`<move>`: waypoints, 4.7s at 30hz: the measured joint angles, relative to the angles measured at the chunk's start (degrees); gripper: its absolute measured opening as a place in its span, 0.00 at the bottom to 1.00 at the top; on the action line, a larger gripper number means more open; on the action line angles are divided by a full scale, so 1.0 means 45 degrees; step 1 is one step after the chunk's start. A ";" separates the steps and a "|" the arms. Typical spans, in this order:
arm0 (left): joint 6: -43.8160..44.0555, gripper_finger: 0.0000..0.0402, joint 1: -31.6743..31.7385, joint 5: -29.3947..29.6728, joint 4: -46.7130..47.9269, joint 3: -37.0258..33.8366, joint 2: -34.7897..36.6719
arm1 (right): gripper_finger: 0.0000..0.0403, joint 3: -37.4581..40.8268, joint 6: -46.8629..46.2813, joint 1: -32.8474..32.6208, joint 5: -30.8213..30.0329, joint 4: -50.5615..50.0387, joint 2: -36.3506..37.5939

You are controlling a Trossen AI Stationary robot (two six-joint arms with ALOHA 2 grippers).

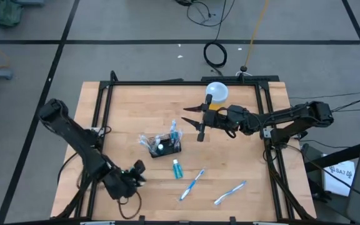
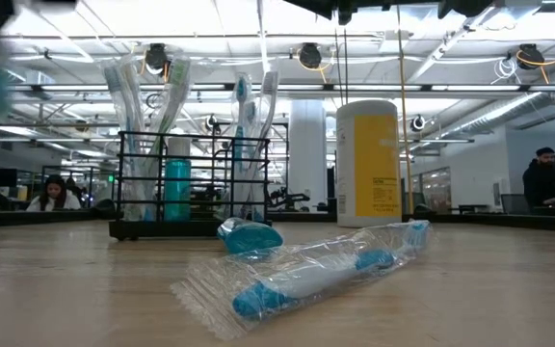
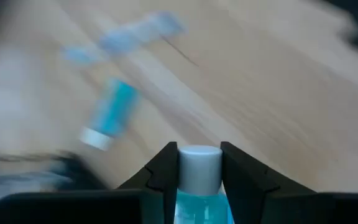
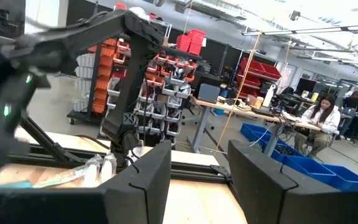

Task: Pick & Place toothbrushing station
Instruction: Put the bottom left mouthwash bottle into the black wire organizer

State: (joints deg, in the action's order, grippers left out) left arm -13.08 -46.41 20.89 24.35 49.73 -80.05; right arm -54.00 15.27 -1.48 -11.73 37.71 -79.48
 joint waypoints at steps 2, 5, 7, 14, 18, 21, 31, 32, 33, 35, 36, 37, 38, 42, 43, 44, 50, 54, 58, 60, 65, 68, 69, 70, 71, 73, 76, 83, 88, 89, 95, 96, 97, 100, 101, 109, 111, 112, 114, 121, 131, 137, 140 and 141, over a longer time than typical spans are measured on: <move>-0.0830 0.24 0.0120 0.1024 -0.0700 0.0169 0.0774 | 0.38 0.0000 -0.0006 -0.0005 0.0006 -0.0073 0.0000; -0.2300 0.25 0.0285 0.1978 -0.1818 0.0080 0.1790 | 0.38 0.0000 0.0136 -0.0021 0.0635 -0.0258 0.0000; -0.3120 0.25 0.0435 0.2406 -0.2481 0.0059 0.2367 | 0.38 0.0000 0.0140 -0.0024 0.1628 -0.0273 0.0000; -0.5867 0.25 0.1223 0.1604 -0.4120 0.0064 0.2945 | 0.38 0.0000 0.0446 -0.0029 0.5412 -0.0427 -0.0126; -0.7385 0.25 0.1821 0.1471 -0.5284 0.0058 0.2654 | 0.38 -0.0010 0.1494 -0.0029 0.6731 0.0031 -0.0854; -0.8641 0.25 0.2324 0.0437 -0.7295 0.0054 0.2255 | 0.38 -0.0010 0.1619 -0.0029 0.7474 0.1226 -0.1578; -0.9354 0.25 0.3646 -0.5114 -1.1365 0.0054 0.1027 | 0.61 -0.0010 0.1429 -0.1172 0.8624 0.1668 -0.1855; -0.9377 0.25 0.3796 -0.5666 -1.1888 0.0054 0.0838 | 0.63 -0.0021 0.1373 -0.1372 0.8602 0.1632 -0.1855; -0.9384 0.25 0.3903 -0.6147 -1.2373 0.0054 0.0632 | 0.66 -0.0082 0.1205 -0.1571 0.8564 0.1451 -0.1855; -0.9413 0.25 0.4122 -0.6862 -1.3166 0.0054 0.0196 | 0.69 -0.0188 0.0667 -0.1870 0.8229 0.1386 -0.1864; -0.9527 0.25 0.4259 -0.7133 -1.3507 0.0054 -0.0039 | 0.70 -0.0215 0.0384 -0.1984 0.8118 0.1387 -0.1857; -0.9735 0.25 0.4376 -0.7410 -1.3845 0.0054 -0.0283 | 0.71 -0.0238 0.0051 -0.2106 0.7913 0.1398 -0.1851; -0.9946 0.25 0.4507 -0.7709 -1.4247 0.0054 -0.0513 | 0.72 -0.0253 -0.0209 -0.2212 0.7844 0.1429 -0.1851; -0.9945 0.25 0.5034 -0.8941 -1.6264 0.0054 -0.1504 | 0.72 -0.0253 -0.0691 -0.2654 0.7289 0.1451 -0.1855; -0.9812 0.25 0.5156 -0.9194 -1.6718 0.0054 -0.1752 | 0.72 -0.0253 -0.0758 -0.2753 0.7264 0.1440 -0.1855; -0.9715 0.25 0.5289 -0.9344 -1.7099 0.0054 -0.2015 | 0.71 -0.0253 -0.0846 -0.2844 0.7293 0.1406 -0.1855; -1.0237 0.25 0.5992 -1.0210 -1.8403 0.0082 -0.3017 | 0.70 -0.0253 -0.1636 -0.3361 0.7164 0.1402 -0.1855; -1.0389 0.25 0.6182 -1.2057 -1.8499 0.0450 -0.3162 | 0.70 -0.0253 -0.1862 -0.3459 0.5649 0.1279 -0.1855; -1.0356 0.25 0.6332 -1.2345 -1.7924 0.0749 -0.3159 | 0.70 -0.0253 -0.1719 -0.3395 0.5545 0.1202 -0.1855; -1.0429 0.25 0.6410 -1.2313 -1.7707 0.0749 -0.3167 | 0.70 -0.0253 -0.1855 -0.3351 0.5571 0.1206 -0.1855; -1.0497 0.25 0.6376 -1.2304 -1.7721 0.0749 -0.3167 | 0.68 -0.0253 -0.1709 -0.3337 0.5568 0.1187 -0.1855; -1.0431 0.25 0.6392 -1.2303 -1.7750 0.0749 -0.3167 | 0.66 -0.0248 -0.1576 -0.3356 0.5577 0.1172 -0.1855; -1.0408 0.25 0.6398 -1.2291 -1.7736 0.0749 -0.3154 | 0.65 -0.0248 -0.1637 -0.3361 0.5605 0.1168 -0.1855; -1.0409 0.25 0.6400 -1.2285 -1.7688 0.0749 -0.3138 | 0.65 -0.0248 -0.1737 -0.3361 0.5617 0.1168 -0.1855; -1.0466 0.25 0.6391 -1.2285 -1.7679 0.0749 -0.3128 | 0.64 -0.0248 -0.1879 -0.3361 0.5615 0.1163 -0.1855; -1.0751 0.25 0.6337 -1.2299 -1.7514 0.0749 -0.3123 | 0.62 -0.0248 -0.2097 -0.3356 0.5611 0.1004 -0.1855; -1.1583 0.25 0.6250 -1.2294 -1.7361 0.0751 -0.3123 | 0.60 -0.0248 -0.2189 -0.3356 0.5617 0.0700 -0.1855; -1.1478 0.25 0.6424 -1.2280 -1.7295 0.0754 -0.3119 | 0.58 -0.0248 -0.2334 -0.3351 0.5615 0.0580 -0.1855; -1.1355 0.25 0.6468 -1.2276 -1.7285 0.0751 -0.3119 | 0.54 -0.0248 -0.2231 -0.3346 0.5615 0.0478 -0.1855; -1.1352 0.25 0.6468 -1.2278 -1.7285 0.0751 -0.3119 | 0.53 -0.0248 -0.2226 -0.3333 0.5615 0.0473 -0.1855; -1.1154 0.25 0.6504 -1.2141 -1.7285 0.0750 -0.3114 | 0.42 -0.0243 -0.2235 -0.3308 0.5689 0.0460 -0.1855; -1.1193 0.25 0.6531 -1.2019 -1.7285 0.0752 -0.3114 | 0.41 -0.0243 -0.2240 -0.3308 0.5702 0.0464 -0.1855; -1.1262 0.25 0.6584 -1.1932 -1.7285 0.0752 -0.3114 | 0.40 -0.0243 -0.2240 -0.3308 0.5702 0.0468 -0.1855; -1.1222 0.25 0.6755 -1.2015 -1.7272 0.0752 -0.3114 | 0.38 -0.0233 -0.2235 -0.3308 0.5709 0.0424 -0.1846; -1.1108 0.25 0.6791 -1.2151 -1.7271 0.0754 -0.3109 | 0.37 -0.0233 -0.2235 -0.3308 0.5705 0.0406 -0.1835; -1.1085 0.25 0.7209 -1.3413 -1.6656 0.0759 -0.3104 | 0.36 -0.0223 -0.2235 -0.3292 0.6908 0.0252 -0.1736; -1.1200 0.25 0.7251 -1.3592 -1.6668 0.0759 -0.3104 | 0.34 -0.0228 -0.2224 -0.3303 0.6939 0.0303 -0.1729; -1.1196 0.25 0.7266 -1.3648 -1.6663 0.0759 -0.3104 | 0.33 -0.0228 -0.2235 -0.3303 0.6936 0.0270 -0.1729; -1.1200 0.25 0.7275 -1.3654 -1.6667 0.0759 -0.3104 | 0.31 -0.0228 -0.2240 -0.3293 0.6935 0.0241 -0.1729; -1.1293 0.25 0.7289 -1.3674 -1.6736 0.0758 -0.3109 | 0.22 -0.0243 -0.2231 -0.3259 0.6999 0.0099 -0.1729; -0.9823 0.31 0.7142 -1.3219 -1.6824 0.0754 -0.3109 | 0.22 -0.0243 -0.2290 -0.3254 0.7007 -0.0019 -0.1729; -0.9724 0.40 0.6693 -1.1942 -1.6829 0.0754 -0.3109 | 0.22 -0.0243 -0.2255 -0.3209 0.7025 -0.0113 -0.1729; -0.9719 0.43 0.6536 -1.1269 -1.6806 0.0754 -0.3109 | 0.22 -0.0243 -0.2341 -0.3048 0.6988 -0.0291 -0.1729; -0.9711 0.44 0.6498 -1.1044 -1.6792 0.0754 -0.3109 | 0.22 -0.0243 -0.2450 -0.2973 0.6984 -0.0361 -0.1729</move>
State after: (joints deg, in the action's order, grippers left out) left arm -56.78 -17.16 -28.81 -51.21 53.12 -94.04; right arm -55.09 4.25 -14.85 19.70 36.08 -87.26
